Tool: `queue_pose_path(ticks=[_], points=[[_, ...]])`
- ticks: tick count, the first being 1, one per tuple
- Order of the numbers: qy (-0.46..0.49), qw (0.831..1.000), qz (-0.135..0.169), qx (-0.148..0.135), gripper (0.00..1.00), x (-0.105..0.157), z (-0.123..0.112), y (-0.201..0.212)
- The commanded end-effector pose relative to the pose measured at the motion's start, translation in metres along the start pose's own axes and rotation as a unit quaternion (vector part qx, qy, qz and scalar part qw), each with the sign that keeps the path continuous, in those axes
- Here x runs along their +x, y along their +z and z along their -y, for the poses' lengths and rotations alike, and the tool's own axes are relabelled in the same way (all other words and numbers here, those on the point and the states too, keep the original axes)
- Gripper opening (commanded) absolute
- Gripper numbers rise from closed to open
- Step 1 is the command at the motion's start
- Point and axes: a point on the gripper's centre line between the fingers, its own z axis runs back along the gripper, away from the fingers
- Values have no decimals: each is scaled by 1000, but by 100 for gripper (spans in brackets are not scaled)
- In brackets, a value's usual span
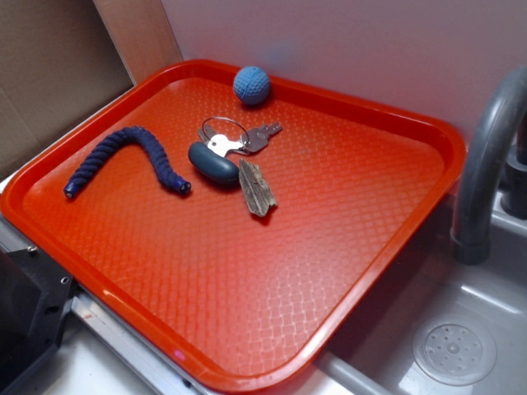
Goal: Grab the plastic pickle.
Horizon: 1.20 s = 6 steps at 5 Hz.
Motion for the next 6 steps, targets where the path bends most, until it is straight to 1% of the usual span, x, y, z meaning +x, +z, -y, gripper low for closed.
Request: queue_pose_path(ticks=[1, 2, 3, 4, 5, 6], points=[[0, 1000, 0, 0, 100, 0, 0, 0], [128, 991, -29, -7, 100, 44, 13, -53], [254, 966, -32, -30, 100, 80, 14, -100], [370, 928, -1, -36, 100, 104, 8, -151], [410, 912, 7, -18, 100, 114, -9, -202], [413, 911, 10, 4, 100, 119, -23, -220]])
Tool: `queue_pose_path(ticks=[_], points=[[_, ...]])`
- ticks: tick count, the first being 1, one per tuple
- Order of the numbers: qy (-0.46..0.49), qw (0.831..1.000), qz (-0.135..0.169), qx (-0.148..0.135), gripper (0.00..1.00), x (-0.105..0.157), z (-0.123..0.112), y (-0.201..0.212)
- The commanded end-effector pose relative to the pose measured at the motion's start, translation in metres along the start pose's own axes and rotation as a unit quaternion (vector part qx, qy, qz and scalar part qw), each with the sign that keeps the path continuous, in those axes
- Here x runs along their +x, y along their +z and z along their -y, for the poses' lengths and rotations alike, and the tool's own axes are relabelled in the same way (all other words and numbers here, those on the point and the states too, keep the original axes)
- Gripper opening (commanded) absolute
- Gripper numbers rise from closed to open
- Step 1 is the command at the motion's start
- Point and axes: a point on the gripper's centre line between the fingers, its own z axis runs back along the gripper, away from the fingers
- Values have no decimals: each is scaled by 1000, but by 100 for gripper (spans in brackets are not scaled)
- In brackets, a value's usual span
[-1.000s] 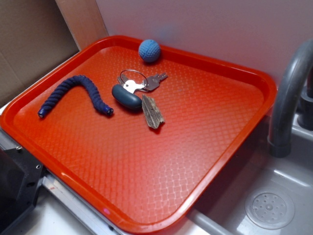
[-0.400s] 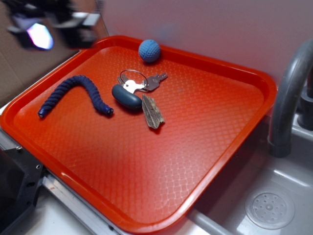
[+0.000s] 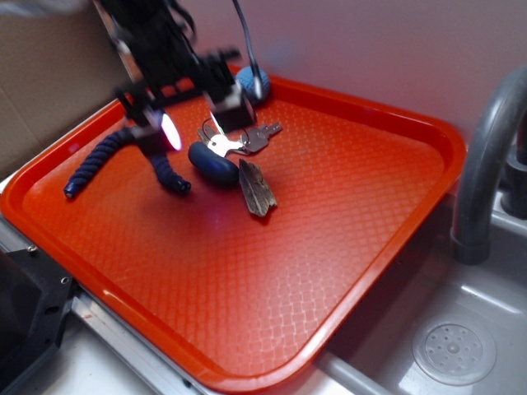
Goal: Grab the plastic pickle.
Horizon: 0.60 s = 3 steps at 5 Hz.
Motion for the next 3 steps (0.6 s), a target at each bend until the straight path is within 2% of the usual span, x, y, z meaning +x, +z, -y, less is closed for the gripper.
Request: queue_pose_path(ticks=[1, 2, 3], points=[[27, 999, 10, 44, 100, 27, -7, -26], [15, 997, 19, 69, 0, 18, -6, -31], [36, 995, 2, 98, 0, 9, -10, -40]])
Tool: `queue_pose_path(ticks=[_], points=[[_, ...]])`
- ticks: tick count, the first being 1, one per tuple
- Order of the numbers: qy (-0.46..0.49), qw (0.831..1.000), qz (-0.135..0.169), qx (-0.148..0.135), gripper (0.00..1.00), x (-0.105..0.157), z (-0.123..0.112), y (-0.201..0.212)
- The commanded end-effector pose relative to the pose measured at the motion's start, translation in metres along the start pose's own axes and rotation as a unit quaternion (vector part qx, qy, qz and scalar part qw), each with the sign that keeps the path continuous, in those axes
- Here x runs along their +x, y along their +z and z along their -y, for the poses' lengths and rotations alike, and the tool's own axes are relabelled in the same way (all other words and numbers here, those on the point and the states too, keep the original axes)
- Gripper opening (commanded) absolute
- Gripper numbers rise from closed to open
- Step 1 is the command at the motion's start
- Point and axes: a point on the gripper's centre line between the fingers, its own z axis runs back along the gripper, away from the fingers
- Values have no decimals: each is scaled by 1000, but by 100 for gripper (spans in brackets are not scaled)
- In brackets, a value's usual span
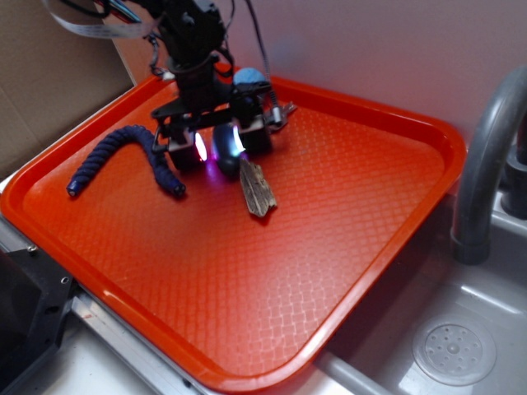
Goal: Grab the plastic pickle.
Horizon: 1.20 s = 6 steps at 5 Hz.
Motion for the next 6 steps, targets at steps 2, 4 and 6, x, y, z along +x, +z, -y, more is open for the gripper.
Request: queue_pose_path(ticks=[2, 4, 6], points=[[-86, 995, -36, -23, 0, -20, -18, 32], [-298, 946, -32, -123, 0, -19, -26, 129], [-434, 894, 16, -107, 0, 20, -34, 225]])
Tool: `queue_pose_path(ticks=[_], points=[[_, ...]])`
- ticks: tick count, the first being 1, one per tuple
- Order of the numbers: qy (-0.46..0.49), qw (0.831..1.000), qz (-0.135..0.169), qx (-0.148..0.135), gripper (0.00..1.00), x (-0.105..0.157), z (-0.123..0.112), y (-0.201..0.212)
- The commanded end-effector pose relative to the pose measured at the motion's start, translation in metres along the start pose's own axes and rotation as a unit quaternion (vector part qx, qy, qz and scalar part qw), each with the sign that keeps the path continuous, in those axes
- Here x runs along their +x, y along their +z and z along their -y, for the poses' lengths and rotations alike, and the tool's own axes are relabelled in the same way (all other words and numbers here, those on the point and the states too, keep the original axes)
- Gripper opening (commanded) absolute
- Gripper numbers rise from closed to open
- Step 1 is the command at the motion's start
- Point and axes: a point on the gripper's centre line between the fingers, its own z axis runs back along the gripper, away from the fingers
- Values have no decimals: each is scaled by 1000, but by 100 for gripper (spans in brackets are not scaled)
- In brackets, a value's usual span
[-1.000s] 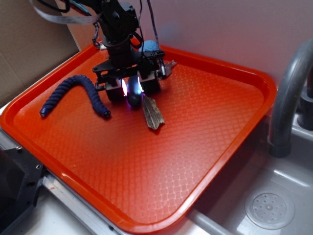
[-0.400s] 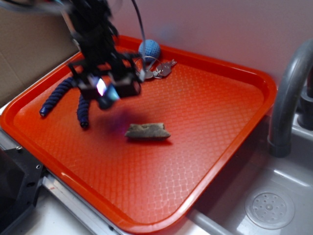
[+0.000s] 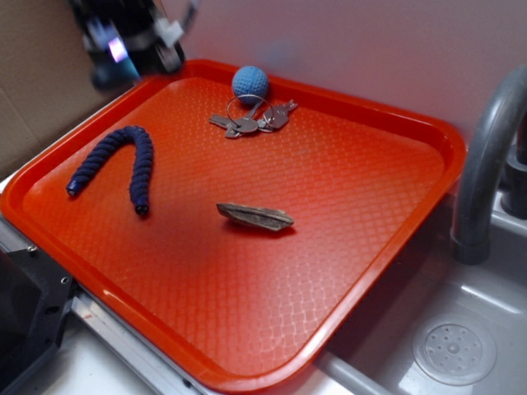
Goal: Grab the plastic pickle.
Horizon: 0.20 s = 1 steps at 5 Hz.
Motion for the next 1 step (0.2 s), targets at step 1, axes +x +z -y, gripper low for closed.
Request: queue_pose_path(ticks=[1], points=[[-38, 999, 24, 26, 0, 26, -13, 41]])
